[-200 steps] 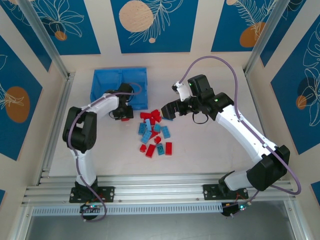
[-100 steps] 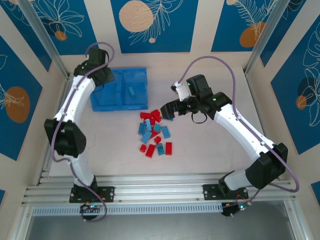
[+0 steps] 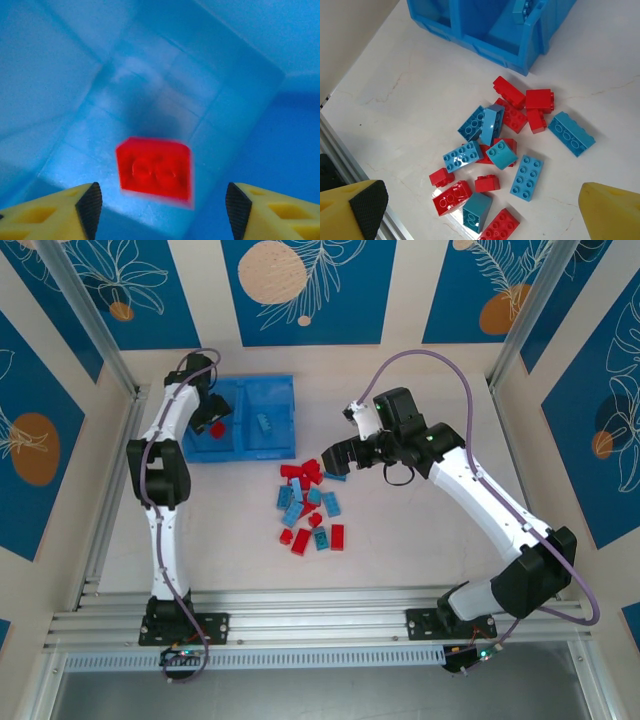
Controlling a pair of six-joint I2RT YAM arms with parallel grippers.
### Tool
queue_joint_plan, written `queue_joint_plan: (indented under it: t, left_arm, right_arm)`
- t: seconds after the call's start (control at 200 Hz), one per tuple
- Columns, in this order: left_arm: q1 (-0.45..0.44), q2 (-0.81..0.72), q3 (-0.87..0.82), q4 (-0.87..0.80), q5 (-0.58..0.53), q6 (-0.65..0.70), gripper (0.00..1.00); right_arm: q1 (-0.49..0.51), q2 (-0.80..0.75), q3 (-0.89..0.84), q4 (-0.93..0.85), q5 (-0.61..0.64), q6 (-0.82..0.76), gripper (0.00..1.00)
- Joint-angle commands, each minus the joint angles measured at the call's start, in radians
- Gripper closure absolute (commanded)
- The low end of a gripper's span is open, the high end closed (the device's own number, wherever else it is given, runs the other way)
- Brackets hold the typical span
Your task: Sort the legos into containers by color
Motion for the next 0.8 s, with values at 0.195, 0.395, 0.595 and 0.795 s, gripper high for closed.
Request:
queue_joint_plan:
  t: [0.195,0.395,0.595,0.795]
  left_arm:
    - [0.002,-0.122,0.051,-0.026,0.058,-0.04,0.22]
    - [-0.029,-0.408,-0.085,0.039,0.076,0.002,0.22]
    - [-0.163,-0.697,-0.292,0.083,0.081,0.306,0.21]
    - [-0.353,-0.976,-0.61,0.149,0.027,0.527,0.13]
  right_arm:
    - [0.009,-0.013,0.022,0.008,0.009,0.01,0.0]
    - [0.008,0.028,0.013,0.023,0.04,0.023,0.0]
    - [0.006,0.132,-0.004,0.039,0.077,-0.098,0.0]
    - [-0.015,0.32,0.013,0.02,0.131,-0.421,0.0]
